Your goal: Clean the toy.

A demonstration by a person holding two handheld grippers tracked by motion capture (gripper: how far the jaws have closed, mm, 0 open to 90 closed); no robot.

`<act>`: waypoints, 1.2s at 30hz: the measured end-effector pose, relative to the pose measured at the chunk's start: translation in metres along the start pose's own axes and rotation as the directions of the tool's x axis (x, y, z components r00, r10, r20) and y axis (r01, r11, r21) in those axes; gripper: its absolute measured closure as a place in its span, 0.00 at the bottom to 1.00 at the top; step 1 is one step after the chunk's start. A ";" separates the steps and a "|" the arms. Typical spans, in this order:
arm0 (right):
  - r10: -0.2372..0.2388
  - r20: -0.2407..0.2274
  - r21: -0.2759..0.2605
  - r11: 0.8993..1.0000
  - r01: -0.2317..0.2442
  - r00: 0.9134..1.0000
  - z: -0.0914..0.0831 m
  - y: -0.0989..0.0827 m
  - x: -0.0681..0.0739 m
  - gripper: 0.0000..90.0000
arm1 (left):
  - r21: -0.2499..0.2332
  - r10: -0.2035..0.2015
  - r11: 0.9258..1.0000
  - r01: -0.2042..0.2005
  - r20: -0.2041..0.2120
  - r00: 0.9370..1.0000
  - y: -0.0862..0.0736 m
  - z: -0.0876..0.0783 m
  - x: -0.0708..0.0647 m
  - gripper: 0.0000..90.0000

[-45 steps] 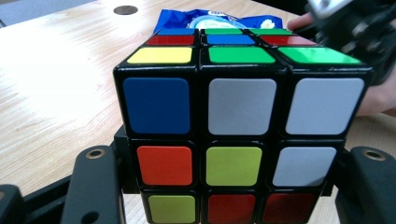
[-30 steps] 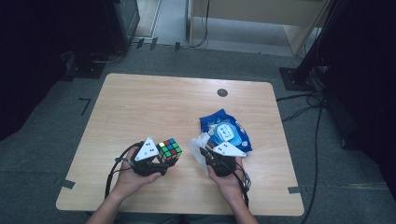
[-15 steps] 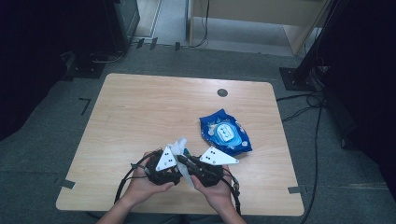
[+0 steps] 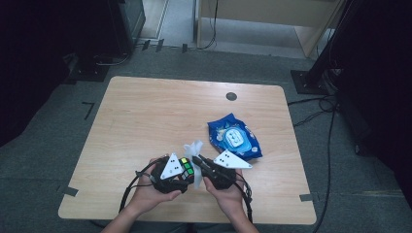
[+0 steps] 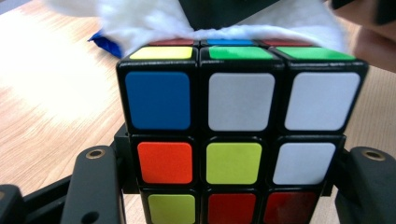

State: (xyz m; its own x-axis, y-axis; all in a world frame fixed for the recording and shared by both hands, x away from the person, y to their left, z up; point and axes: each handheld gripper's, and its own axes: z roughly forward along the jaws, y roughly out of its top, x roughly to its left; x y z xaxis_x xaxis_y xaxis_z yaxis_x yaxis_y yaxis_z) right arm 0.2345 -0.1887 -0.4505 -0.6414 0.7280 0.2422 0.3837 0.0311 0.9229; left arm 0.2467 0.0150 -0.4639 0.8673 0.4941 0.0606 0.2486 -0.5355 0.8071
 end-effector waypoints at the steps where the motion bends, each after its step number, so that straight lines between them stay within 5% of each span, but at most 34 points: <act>1: 0.006 0.014 0.007 1.000 -0.006 1.000 0.000 -0.002 -0.004 0.96 | 0.001 0.001 1.000 -0.001 0.001 1.000 0.000 0.000 0.001 0.38; 5: 0.039 0.089 0.040 0.998 -0.043 0.995 0.001 -0.007 -0.020 0.96 | -0.011 -0.009 1.000 0.009 0.000 1.000 0.000 -0.002 0.004 0.38; 8: 0.057 0.087 0.012 0.998 -0.059 0.995 -0.006 -0.003 -0.023 0.96 | 0.006 -0.001 1.000 0.001 -0.016 1.000 -0.002 -0.002 0.006 0.38; 12: 0.042 0.022 -0.027 0.999 -0.041 0.999 -0.016 0.011 -0.005 0.96 | 0.015 -0.010 1.000 0.010 -0.026 1.000 -0.003 0.000 0.008 0.38; 17: 0.022 -0.077 -0.023 0.999 -0.023 0.997 -0.007 0.010 0.020 0.96 | 0.016 0.015 1.000 -0.014 -0.040 0.999 -0.001 0.000 0.002 0.38; 23: 0.047 -0.139 -0.031 0.998 -0.052 0.989 0.001 -0.001 0.019 0.96 | 0.021 0.018 1.000 -0.017 -0.037 0.999 -0.001 0.002 -0.001 0.38; 30: 0.054 -0.028 -0.036 0.998 -0.055 0.998 -0.001 -0.005 -0.001 0.96 | -0.008 -0.009 1.000 0.009 -0.010 1.000 0.001 -0.003 0.002 0.38; 36: 0.049 0.095 0.025 0.998 -0.052 0.994 0.003 -0.015 -0.019 0.96 | -0.030 -0.021 0.999 0.021 -0.008 1.000 0.003 -0.007 0.005 0.38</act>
State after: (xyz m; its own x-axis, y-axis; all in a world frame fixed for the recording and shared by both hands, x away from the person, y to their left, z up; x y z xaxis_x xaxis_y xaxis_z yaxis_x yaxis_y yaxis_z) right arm 0.2431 -0.2015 -0.4697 -0.5560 0.7901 0.2581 0.4332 0.0105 0.9012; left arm 0.2488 0.0211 -0.4574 0.8585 0.5105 0.0484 0.2532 -0.5042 0.8256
